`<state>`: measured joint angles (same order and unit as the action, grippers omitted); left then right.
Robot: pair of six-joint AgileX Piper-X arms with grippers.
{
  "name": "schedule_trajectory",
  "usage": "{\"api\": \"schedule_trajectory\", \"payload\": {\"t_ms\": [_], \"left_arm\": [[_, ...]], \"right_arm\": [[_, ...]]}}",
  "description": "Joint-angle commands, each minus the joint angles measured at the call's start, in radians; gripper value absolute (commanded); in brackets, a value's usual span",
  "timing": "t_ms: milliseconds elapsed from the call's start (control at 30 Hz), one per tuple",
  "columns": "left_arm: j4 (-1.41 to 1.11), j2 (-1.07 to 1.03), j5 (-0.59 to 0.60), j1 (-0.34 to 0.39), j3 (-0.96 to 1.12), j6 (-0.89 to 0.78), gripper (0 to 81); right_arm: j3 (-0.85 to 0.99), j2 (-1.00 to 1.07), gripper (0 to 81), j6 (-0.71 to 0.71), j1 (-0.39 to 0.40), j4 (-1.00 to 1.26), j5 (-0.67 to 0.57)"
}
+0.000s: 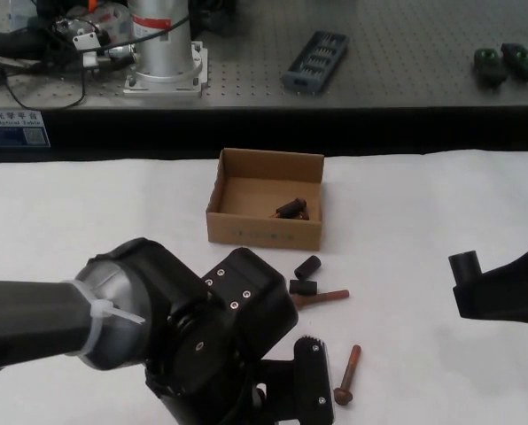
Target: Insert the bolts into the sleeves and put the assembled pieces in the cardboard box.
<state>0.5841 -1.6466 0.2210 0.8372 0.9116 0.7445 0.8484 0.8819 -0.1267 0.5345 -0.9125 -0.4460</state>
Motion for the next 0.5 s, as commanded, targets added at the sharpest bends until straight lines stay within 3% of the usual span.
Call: {"api": "schedule_trajectory", "payload": {"t_ms": [0, 367, 467], "left_arm": [[-0.008, -0.006, 0.024, 0.001, 0.000, 0.011, 30.2], [-0.006, -0.059, 0.035, 0.001, -0.006, 0.011, 30.2], [-0.010, -0.074, 0.030, 0.001, -0.006, 0.011, 23.7]], "right_arm": [[0.003, 0.005, 2.8, 0.000, -0.006, 0.006, -0.020], [0.003, 0.005, 2.8, 0.015, -0.006, 0.006, -0.020], [0.003, 0.005, 2.8, 0.015, -0.006, 0.006, -0.020]]}}
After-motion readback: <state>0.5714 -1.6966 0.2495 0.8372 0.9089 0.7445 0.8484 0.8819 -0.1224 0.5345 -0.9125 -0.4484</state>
